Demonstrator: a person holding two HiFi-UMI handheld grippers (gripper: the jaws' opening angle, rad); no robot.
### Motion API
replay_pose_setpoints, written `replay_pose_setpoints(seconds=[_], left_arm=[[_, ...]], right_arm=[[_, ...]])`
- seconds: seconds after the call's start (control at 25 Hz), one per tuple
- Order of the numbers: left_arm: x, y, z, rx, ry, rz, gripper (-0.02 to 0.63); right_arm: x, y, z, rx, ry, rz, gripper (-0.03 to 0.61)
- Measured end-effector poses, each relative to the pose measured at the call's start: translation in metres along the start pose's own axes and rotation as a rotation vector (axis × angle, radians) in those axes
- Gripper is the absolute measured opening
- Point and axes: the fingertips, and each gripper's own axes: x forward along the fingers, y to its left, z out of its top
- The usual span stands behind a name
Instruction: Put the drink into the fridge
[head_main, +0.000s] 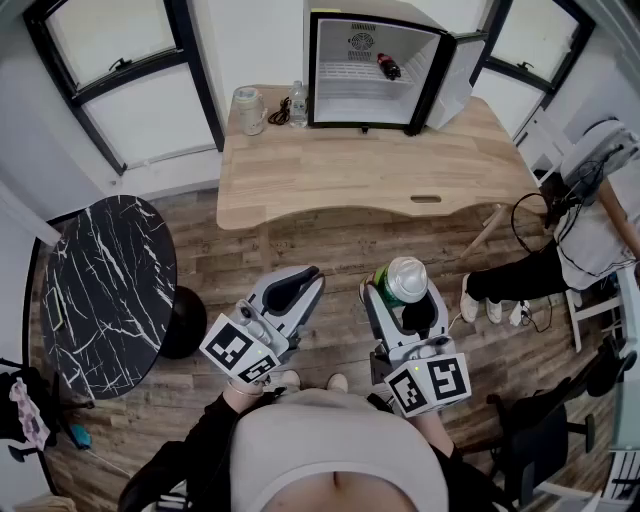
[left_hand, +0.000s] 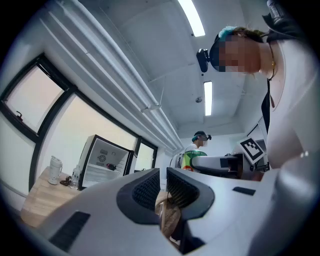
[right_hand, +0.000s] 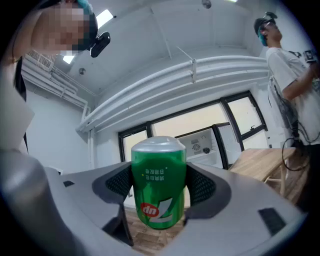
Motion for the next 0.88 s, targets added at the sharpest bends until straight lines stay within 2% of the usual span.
replay_pose_setpoints(seconds=[0.2, 0.88], left_arm=[[0.0007, -0.0001, -0.0034, -0.023, 0.005, -0.001, 0.048], [0.0081, -0.0068, -0.0016, 0.003, 0.011, -0.001, 0.048]], right_arm=[[0.0008, 0.0017, -0.0005, -0.009, 0.003, 0.002, 0.337], [0.0020, -0.0026, 0.0015, -0.036, 0.011, 0.000, 0.337]])
